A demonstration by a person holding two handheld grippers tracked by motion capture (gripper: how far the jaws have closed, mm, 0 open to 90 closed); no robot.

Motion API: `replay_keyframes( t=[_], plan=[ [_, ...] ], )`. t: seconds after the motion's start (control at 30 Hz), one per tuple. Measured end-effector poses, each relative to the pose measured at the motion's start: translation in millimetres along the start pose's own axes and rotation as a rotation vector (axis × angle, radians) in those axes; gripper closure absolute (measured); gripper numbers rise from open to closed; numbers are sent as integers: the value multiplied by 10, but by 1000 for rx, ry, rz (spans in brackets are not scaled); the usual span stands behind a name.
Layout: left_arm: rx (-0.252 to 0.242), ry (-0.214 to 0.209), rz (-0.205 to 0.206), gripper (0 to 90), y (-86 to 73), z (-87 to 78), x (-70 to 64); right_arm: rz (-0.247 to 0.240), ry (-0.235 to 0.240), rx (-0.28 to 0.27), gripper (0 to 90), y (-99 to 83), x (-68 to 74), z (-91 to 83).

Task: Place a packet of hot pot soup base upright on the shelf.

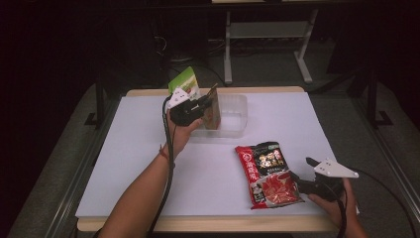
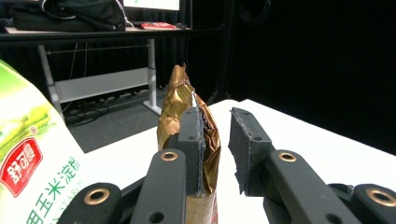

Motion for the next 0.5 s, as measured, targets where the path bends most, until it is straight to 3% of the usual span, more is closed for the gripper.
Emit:
replay_keyframes(
  t=[0.33,0.5],
  plan=[
    [3,20,34,599,-27,-90,-3,-4,1,2,236,3,8,-5],
    [5,58,60,496,-17,-149,16,-6,1,0,236,8,8,-7]
  ],
)
Point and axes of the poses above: each handheld gripper's, and its own axes: z roughly forward along the jaws, y roughly out of its top, x roughly to its left, the point moved 9 cm from there along z, roughly forward along the jaws, and after that the axes turned 14 degrees about -z, right-handed, at the moved point
